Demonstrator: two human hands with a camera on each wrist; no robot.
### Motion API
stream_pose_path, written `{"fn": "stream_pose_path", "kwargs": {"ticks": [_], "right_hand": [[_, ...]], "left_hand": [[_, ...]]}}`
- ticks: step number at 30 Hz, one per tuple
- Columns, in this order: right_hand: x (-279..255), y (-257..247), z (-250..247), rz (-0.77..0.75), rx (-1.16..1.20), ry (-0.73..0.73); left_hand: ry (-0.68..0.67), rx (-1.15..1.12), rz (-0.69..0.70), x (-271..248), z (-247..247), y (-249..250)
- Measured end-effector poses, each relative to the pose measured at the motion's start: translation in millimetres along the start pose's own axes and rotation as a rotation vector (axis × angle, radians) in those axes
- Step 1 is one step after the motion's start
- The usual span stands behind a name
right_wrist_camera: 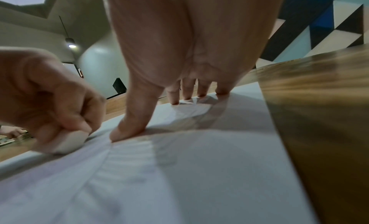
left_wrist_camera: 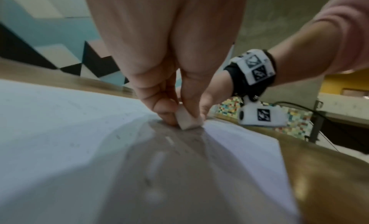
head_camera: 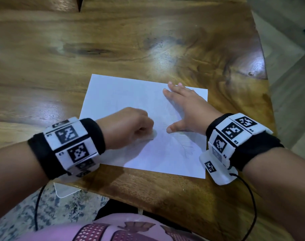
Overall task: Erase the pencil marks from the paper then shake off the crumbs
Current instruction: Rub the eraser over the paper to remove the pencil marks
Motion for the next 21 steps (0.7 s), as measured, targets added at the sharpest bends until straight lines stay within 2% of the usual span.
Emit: {"fn": "stream_pose_path", "kwargs": {"ticks": [2, 5, 7, 10, 13, 15, 18, 19, 21], "right_hand": [[1, 0, 1, 0.001, -0.001, 0.001], [2, 1, 2, 0.001, 0.006, 0.012], [2, 2, 2, 0.003, 0.015, 0.016], [1, 1, 0, 0.010, 0.012, 0.010], [1, 0, 0, 0.014, 0.011, 0.005], [1, 0, 0, 0.010, 0.008, 0.004], [1, 0, 1, 0.011, 0.008, 0.004], [1, 0, 1, 0.012, 0.008, 0.003], [0, 0, 1, 0.012, 0.006, 0.000]], "left_hand": [[0.067, 0.025, -0.020, 16, -11, -4], [0.177, 0.075, -0.140, 47, -28, -14], [0.140, 0.086, -0.123, 51, -23, -10], [0.032, 0.048, 0.055, 18, -1, 5], [-0.119, -0.009, 0.078, -6, 15, 6], [-0.039, -0.025, 0.076, 4, 4, 2], [0.168, 0.056, -0.068, 30, -22, -10], [0.185, 0.071, -0.092, 34, -22, -12], [0.146, 0.052, -0.039, 23, -11, -4]]}}
Point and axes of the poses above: each hand's wrist, its own x-axis towards the middle knuckle, its own z-axis out of the palm, y = z × x, the point moved 6 cm from there along x, towards the middle knuckle
